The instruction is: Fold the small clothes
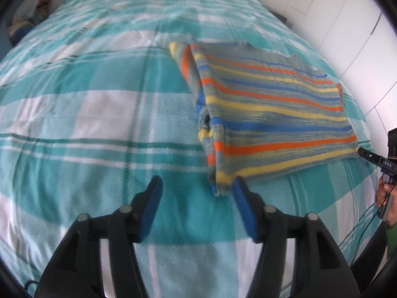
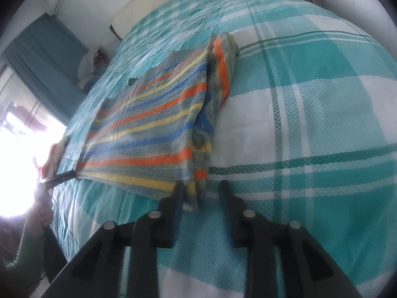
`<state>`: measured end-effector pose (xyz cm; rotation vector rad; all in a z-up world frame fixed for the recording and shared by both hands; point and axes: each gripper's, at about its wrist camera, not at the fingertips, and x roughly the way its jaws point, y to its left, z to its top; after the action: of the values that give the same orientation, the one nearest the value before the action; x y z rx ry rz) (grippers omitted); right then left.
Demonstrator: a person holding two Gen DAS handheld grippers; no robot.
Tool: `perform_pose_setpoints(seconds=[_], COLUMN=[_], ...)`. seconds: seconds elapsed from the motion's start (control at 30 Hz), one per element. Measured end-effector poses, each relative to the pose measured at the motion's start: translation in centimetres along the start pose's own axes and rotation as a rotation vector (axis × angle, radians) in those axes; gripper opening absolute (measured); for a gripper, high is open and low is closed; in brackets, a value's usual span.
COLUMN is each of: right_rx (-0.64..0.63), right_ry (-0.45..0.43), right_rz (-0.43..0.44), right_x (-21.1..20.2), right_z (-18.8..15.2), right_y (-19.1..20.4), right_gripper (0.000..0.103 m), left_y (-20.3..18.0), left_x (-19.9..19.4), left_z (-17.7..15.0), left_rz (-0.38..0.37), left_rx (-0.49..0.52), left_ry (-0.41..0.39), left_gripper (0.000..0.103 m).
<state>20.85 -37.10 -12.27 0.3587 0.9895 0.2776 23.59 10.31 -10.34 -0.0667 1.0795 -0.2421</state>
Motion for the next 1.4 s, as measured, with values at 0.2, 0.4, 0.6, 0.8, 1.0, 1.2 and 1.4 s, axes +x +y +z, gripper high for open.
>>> perform_pose_setpoints(seconds=[0.2, 0.4, 0.6, 0.8, 1.0, 1.2, 1.4], right_rx=[-0.033, -0.049, -0.054, -0.06, -0.093, -0.086, -0.087], right_ry=[-0.152, -0.276, -0.255, -0.241, -0.231, -0.232, -0.231], right_rz=[-0.104, -0.2, -0.234, -0.236, -0.259, -0.245, -0.246], right_x=[-4.3, -5.2, -4.2, -3.3, -2.6, -2.6, -2.7], right_z=[-2.6, -5.7, -6.0, -6.4, -6.6, -6.7, -6.7], right_y=[0.8, 0.5, -0.1, -0.4, 0.1, -0.1, -0.1], right_gripper=[0.063, 0.068, 0.069, 0.075, 0.082, 0.082, 0.083], left_y=[-1.1, -4.3, -7.4, -8.1, -7.8, -7.6, -7.7], left_x=[-4.9, -5.9, -2.5, 0.5, 1.5, 2.1, 2.1], left_z=[-2.4, -3.2, -5.2, -6.2, -6.2, -6.2, -6.2], left_rz=[0.043, 0.023, 0.12, 0.137, 0.131, 0.131, 0.132], left_rx=[-0.064, -0.109, 0.026, 0.063, 0.041, 0.024, 0.024], left_ry=[-0.207, -0.338, -0.336, -0.248, -0.211, -0.197, -0.194], left_gripper=[0.087, 0.095, 0.095, 0.095, 0.098, 0.1, 0.101])
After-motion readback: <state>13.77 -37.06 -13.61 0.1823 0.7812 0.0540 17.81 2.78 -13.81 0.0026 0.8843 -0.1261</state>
